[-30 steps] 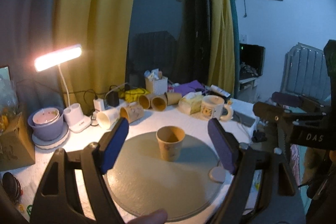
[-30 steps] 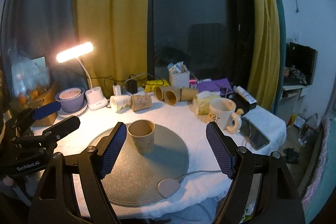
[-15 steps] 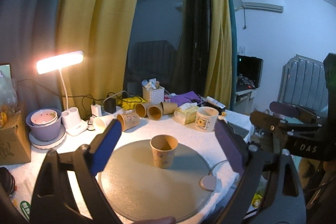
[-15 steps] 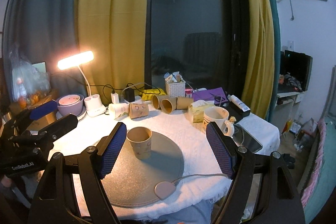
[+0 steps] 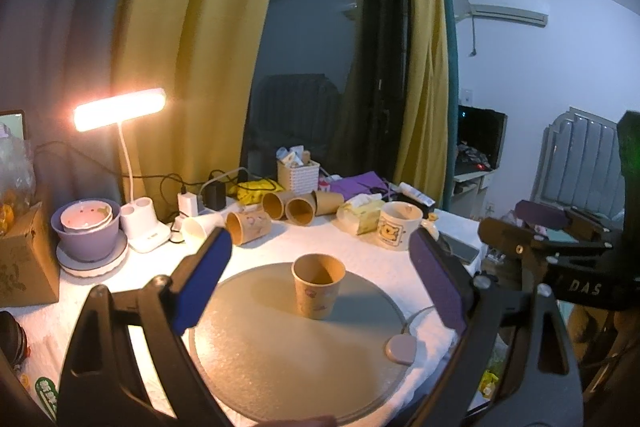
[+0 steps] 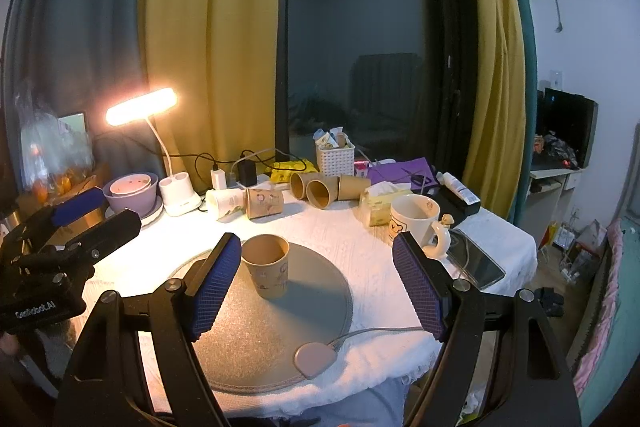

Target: Flip cup upright

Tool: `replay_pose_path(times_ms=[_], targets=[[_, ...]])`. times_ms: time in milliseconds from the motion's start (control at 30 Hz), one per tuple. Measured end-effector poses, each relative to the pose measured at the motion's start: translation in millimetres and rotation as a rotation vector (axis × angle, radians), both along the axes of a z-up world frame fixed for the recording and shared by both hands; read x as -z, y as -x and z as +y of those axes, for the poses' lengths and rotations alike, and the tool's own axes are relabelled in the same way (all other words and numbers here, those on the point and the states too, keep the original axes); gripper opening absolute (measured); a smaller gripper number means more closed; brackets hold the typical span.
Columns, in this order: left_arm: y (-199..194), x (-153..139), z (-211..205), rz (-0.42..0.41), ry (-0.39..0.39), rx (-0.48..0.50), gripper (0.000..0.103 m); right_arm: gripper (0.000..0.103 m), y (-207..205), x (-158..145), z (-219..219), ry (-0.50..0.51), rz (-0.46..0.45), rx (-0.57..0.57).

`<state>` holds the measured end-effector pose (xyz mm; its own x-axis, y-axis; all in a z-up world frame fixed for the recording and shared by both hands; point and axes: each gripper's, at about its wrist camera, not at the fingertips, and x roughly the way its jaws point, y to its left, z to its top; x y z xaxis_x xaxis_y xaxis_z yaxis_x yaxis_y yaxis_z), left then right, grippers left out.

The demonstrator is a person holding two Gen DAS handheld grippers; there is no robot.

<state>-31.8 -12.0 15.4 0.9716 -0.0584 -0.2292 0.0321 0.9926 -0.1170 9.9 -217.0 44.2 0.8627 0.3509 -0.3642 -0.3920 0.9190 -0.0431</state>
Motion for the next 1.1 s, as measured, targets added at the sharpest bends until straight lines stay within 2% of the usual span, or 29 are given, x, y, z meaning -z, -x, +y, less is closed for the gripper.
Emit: replay_pose_path(times_ms=[1100], targets=[[-0.1, 2.3, 4.9, 0.003, 0.001, 0.001, 0.091, 0.081, -6.3, 9.2, -1.9, -0.003, 0.033, -0.022]])
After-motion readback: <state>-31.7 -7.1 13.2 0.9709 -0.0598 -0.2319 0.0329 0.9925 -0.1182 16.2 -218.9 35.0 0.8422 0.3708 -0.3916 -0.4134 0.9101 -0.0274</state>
